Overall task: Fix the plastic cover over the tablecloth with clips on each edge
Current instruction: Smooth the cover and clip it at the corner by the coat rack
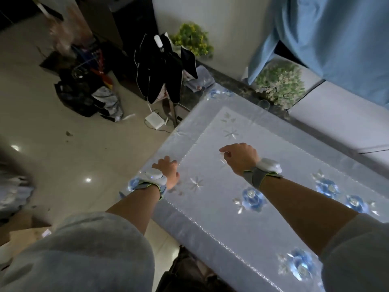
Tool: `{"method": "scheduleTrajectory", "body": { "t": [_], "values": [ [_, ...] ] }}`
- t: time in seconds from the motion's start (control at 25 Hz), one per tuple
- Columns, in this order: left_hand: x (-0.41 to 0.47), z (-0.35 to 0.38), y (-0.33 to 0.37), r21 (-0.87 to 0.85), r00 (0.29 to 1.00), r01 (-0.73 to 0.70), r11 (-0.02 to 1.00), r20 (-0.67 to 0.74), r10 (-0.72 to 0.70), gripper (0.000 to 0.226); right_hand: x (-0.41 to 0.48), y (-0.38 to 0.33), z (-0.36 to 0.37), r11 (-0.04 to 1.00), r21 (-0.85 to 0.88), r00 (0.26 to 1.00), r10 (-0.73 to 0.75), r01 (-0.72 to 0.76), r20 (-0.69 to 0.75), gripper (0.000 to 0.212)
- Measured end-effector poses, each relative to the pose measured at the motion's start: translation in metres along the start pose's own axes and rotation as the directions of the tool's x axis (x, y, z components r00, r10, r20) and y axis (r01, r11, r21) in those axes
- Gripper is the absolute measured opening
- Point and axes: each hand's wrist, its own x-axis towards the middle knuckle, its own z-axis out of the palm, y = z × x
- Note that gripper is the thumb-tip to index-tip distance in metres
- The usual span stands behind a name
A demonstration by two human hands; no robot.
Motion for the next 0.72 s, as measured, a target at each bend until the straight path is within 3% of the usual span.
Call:
{"method": "scheduleTrajectory", "body": {
  "t": [0.24, 0.44, 0.72],
  "values": [
    [0.045, -0.004, -0.044, -0.108, 0.994, 0.048, 0.993, -0.093, -0.058, 0.048, 0.065, -0.056, 0.029, 0.979, -0.161, 0.989, -0.116, 0.129, 0.088, 0.039],
    [0.077, -0.001, -0.060, -0.374, 0.996, 0.090, 0.923, 0.019, -0.089, 0.051, 0.101, -0.091, 0.054, 0.908, -0.325, 0.962, -0.225, 0.264, 0.153, 0.039],
    [0.095, 0.016, -0.069, -0.539, 0.981, 0.136, 0.831, -0.045, -0.189, 0.041, 0.108, -0.101, 0.074, 0.930, -0.269, 0.966, -0.224, 0.252, 0.132, 0.030]
  ]
}}
